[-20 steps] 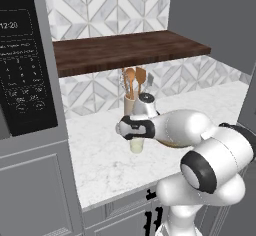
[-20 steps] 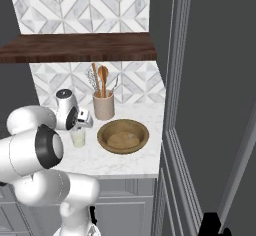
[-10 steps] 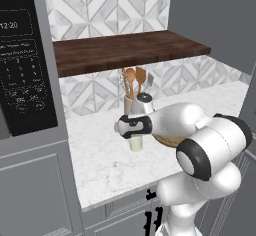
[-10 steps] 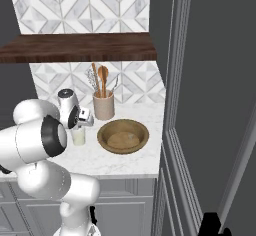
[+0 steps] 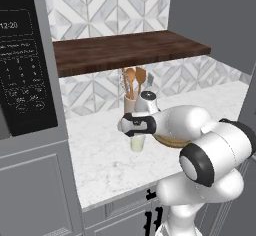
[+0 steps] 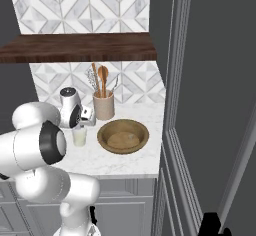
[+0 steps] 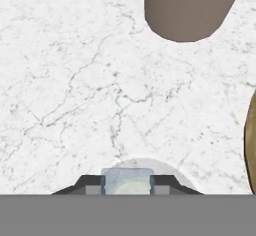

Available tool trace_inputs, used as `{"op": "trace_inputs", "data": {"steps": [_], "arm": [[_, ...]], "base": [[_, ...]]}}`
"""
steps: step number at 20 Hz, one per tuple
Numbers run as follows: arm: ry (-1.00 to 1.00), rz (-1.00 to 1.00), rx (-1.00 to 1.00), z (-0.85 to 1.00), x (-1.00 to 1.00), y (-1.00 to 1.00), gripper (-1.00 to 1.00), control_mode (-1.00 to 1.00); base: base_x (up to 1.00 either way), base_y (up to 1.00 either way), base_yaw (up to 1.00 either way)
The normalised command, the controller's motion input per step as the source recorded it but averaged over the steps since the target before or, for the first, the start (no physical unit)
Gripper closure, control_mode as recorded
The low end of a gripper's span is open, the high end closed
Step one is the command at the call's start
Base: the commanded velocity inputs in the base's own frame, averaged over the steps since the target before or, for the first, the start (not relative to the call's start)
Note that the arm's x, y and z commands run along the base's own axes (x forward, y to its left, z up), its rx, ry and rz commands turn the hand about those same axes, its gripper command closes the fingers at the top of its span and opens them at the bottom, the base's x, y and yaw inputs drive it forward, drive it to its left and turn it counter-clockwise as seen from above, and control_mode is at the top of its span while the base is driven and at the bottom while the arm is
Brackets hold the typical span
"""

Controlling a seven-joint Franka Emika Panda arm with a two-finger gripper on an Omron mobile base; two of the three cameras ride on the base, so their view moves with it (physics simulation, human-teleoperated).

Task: Grab a lemon wedge from the fridge and one ice cube from the ice bowl, and put them in the glass of lemonade.

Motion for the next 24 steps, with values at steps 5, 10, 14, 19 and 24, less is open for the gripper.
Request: {"op": "trace_inputs", "data": {"steps": [5, 10, 14, 19, 24], "arm": [[0.00, 0.00, 0.00, 0.04, -0.16, 0.00, 1.00, -1.00], [0.00, 0.00, 0.00, 0.09, -0.15, 0.00, 1.00, -1.00], [0.00, 0.00, 0.00, 0.00, -0.13, 0.00, 1.00, -1.00], [0.00, 0.00, 0.00, 0.00, 0.02, 0.00, 1.00, -1.00], [0.00, 0.00, 0.00, 0.00, 0.01, 0.00, -1.00, -1.00]], "base": [[0.00, 0.00, 0.00], [0.00, 0.00, 0.00], [0.00, 0.00, 0.00], [0.00, 0.00, 0.00], [0.00, 0.00, 0.00]]}}
